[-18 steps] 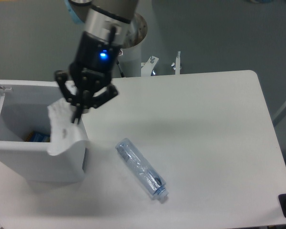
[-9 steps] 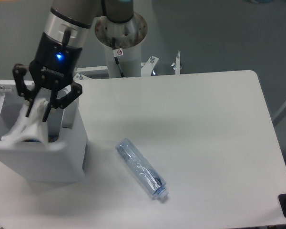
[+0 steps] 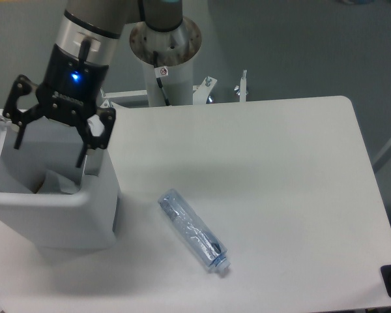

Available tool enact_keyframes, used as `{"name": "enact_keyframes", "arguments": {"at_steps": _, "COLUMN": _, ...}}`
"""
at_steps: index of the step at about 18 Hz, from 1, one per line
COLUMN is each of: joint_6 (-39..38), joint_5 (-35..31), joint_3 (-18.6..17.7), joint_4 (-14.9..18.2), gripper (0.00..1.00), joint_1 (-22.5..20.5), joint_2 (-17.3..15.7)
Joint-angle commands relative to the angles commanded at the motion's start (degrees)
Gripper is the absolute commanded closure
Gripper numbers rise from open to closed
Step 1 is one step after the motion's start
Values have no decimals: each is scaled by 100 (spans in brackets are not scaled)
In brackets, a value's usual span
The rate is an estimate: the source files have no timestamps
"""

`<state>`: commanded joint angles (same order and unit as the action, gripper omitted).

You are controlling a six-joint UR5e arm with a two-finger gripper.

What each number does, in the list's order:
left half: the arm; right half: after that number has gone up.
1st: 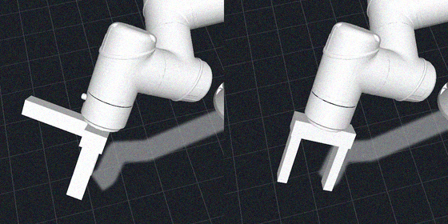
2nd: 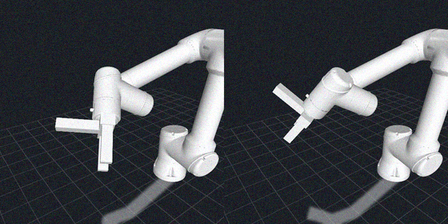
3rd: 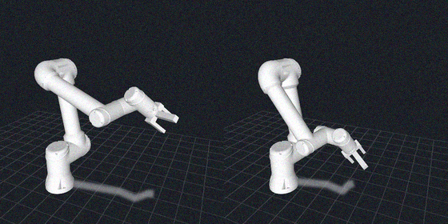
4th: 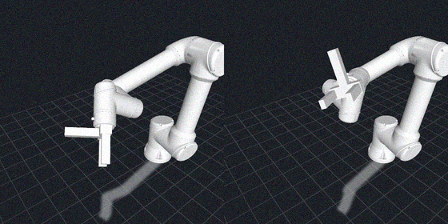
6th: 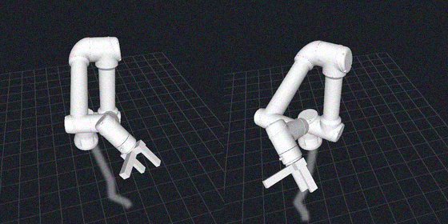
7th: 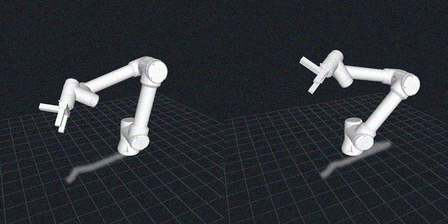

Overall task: Place the trash in the trash can
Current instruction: 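Open the gripper to drop the bag into the bin, then move the gripper to the clear water bottle and lower it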

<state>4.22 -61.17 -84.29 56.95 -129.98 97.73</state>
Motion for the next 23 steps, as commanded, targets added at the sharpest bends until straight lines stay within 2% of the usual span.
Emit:
{"name": "enact_keyframes", "arguments": {"at_steps": 7, "joint_6": 166, "joint_5": -71, "joint_3": 650, "joint_4": -18, "gripper": 0, "joint_1": -923, "joint_2": 1019}}
{"name": "enact_keyframes", "arguments": {"at_steps": 16, "joint_6": 738, "joint_5": -800, "joint_3": 905, "joint_4": 105, "gripper": 0, "joint_1": -1021, "joint_2": 2109}}
{"name": "enact_keyframes", "arguments": {"at_steps": 20, "joint_6": 791, "joint_5": -976, "joint_3": 1063, "joint_4": 465, "gripper": 0, "joint_1": -1021, "joint_2": 2338}}
{"name": "enact_keyframes", "arguments": {"at_steps": 23, "joint_6": 791, "joint_5": -1098, "joint_3": 1231, "joint_4": 886, "gripper": 0, "joint_1": -1012, "joint_2": 2497}}
